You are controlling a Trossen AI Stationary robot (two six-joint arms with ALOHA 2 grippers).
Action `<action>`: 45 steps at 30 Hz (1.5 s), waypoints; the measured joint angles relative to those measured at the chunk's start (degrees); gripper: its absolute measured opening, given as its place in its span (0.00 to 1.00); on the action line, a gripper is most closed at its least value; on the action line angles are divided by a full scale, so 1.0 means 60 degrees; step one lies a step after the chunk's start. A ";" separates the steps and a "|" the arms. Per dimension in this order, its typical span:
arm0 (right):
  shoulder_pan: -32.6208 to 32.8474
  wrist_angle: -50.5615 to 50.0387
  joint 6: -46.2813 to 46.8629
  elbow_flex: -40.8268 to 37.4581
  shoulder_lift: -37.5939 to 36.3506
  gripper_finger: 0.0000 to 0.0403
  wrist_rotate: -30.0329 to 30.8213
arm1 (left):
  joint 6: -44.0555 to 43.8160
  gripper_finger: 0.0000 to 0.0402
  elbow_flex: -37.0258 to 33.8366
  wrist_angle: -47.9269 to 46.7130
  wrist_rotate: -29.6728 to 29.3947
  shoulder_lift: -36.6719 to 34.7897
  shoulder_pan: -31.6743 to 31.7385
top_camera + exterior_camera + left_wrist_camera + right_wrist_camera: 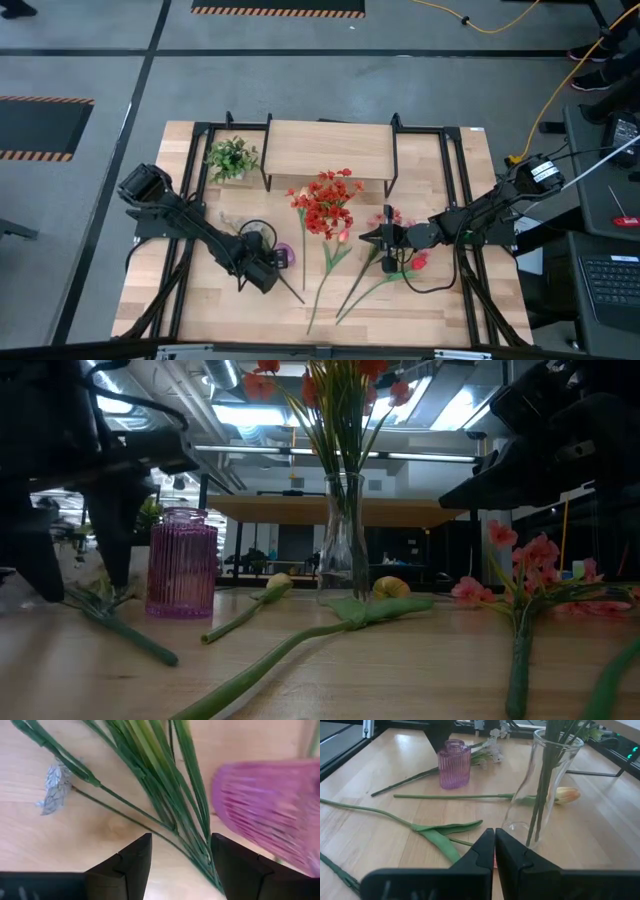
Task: Pick and place flowers into a vace then onto a shelf
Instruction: Put the white flowers into the transparent vase
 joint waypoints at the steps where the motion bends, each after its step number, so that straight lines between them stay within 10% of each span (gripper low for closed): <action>1: 0.0000 0.0000 -0.0002 0.0000 0.0000 0.04 0.0002 | -0.0101 0.49 0.0000 -0.0077 -0.0005 0.0019 0.0000; 45: 0.0007 -0.0492 0.0248 -0.0007 0.0000 0.04 -0.0001 | 0.1044 0.46 0.0001 -0.1180 0.1507 0.0435 -0.0018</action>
